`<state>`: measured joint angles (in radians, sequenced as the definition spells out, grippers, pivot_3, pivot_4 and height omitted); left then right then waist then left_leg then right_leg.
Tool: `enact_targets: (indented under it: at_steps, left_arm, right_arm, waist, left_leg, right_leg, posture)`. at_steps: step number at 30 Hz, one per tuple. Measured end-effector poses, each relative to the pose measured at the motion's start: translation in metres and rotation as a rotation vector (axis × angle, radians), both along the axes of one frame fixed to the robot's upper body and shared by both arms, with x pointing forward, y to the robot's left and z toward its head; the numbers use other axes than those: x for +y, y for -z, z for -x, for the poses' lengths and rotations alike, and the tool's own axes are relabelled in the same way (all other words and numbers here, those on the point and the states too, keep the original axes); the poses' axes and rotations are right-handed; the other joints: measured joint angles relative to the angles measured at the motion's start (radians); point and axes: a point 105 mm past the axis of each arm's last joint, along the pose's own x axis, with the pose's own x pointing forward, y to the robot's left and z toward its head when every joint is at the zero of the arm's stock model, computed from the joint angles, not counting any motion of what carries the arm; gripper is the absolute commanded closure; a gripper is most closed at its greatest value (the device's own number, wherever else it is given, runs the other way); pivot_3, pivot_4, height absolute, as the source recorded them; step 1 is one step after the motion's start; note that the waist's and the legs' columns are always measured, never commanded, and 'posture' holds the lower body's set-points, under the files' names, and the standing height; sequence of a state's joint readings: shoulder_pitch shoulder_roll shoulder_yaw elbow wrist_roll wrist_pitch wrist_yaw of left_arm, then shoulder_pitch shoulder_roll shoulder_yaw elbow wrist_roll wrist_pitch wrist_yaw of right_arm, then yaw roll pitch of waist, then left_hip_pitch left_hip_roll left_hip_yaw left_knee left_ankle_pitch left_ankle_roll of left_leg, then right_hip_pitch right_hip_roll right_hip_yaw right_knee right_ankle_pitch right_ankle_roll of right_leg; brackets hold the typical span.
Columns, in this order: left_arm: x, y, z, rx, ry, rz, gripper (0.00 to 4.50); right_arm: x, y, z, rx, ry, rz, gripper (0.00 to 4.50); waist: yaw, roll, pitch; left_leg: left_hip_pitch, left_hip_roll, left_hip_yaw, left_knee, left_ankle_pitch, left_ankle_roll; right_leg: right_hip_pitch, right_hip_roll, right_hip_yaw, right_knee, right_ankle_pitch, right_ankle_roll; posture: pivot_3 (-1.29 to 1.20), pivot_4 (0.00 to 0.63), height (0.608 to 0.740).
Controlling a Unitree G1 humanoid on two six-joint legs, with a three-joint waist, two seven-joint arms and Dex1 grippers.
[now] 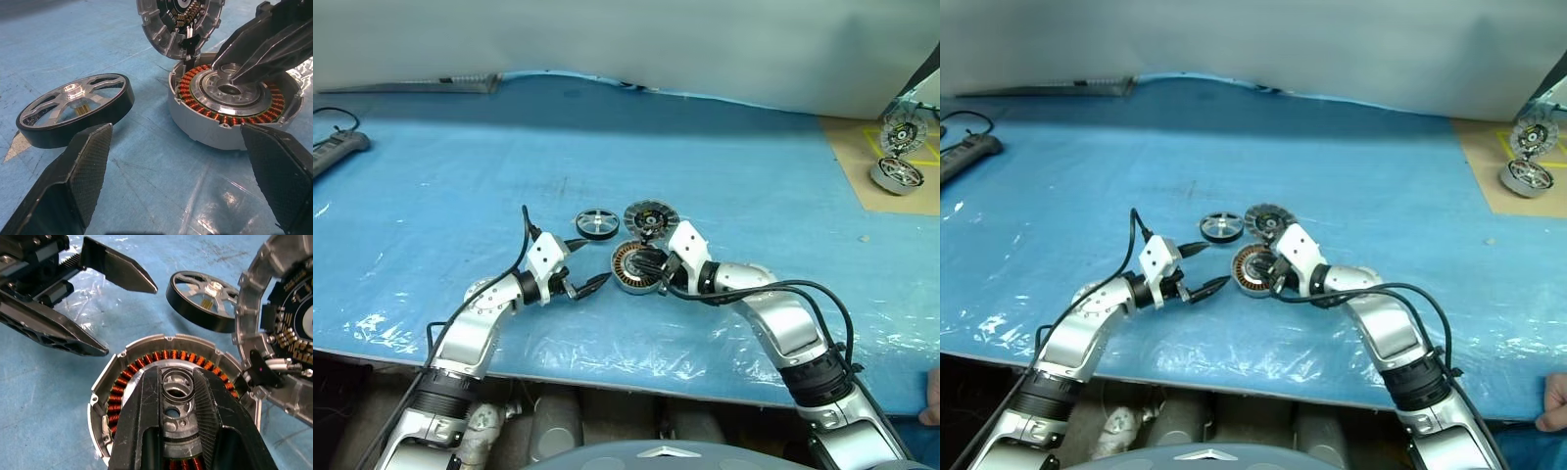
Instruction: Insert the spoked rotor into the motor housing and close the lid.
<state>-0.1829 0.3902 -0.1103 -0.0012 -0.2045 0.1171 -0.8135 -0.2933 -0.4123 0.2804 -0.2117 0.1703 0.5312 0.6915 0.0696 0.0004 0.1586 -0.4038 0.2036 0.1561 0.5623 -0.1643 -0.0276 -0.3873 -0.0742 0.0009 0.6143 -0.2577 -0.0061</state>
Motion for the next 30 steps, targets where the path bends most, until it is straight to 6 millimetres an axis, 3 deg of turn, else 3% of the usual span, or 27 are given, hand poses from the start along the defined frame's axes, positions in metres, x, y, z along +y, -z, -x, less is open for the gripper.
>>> enact_targets:
  at_steps: [19,20,24,29,30]
  left_arm:
    - [-0.001,0.000,0.000,0.000,-0.001,0.003,0.00]
    - [-0.001,0.000,0.000,0.000,-0.001,0.004,0.00]
    - [-0.001,0.000,0.000,0.000,-0.002,0.004,0.00]
    - [0.000,0.000,0.000,0.000,-0.009,0.006,0.00]
    - [0.000,0.000,0.000,0.001,-0.010,0.006,0.00]
  right_arm:
    - [0.004,0.005,-0.001,0.023,0.016,-0.024,3.96]
    - [0.004,0.005,-0.001,0.023,0.016,-0.024,3.20]
    - [0.004,0.005,-0.001,0.020,0.017,-0.021,1.92]
    - [-0.004,-0.003,0.004,0.030,0.020,-0.049,1.92]
    - [-0.005,-0.010,0.006,0.026,0.017,-0.070,2.11]
  waist:
    - [0.000,0.000,0.000]
    - [0.000,0.000,0.000]
    - [0.000,0.000,0.000]
    - [0.001,0.000,0.000]
    - [0.001,0.000,0.000]
  left_leg:
    - [0.001,0.000,0.000,0.002,0.000,0.000]
    - [0.001,0.000,0.000,0.002,0.000,0.000]
    - [0.001,0.000,0.000,0.002,0.000,0.000]
    - [0.000,0.000,0.000,0.002,0.000,0.000]
    - [0.000,0.000,0.000,0.002,0.000,0.000]
  right_leg:
    - [0.000,0.000,0.000,0.003,0.000,0.000]
    - [0.000,0.000,0.000,0.003,-0.001,-0.001]
    - [0.000,0.000,0.000,0.003,-0.001,-0.001]
    - [0.000,0.000,0.000,0.003,0.000,0.000]
    - [0.000,0.000,0.000,0.003,0.000,0.000]
  posture:
    - [0.00,0.150,0.740]
    - [0.00,0.150,0.740]
    - [0.00,0.150,0.740]
    - [0.00,0.150,0.740]
    - [0.00,0.150,0.740]
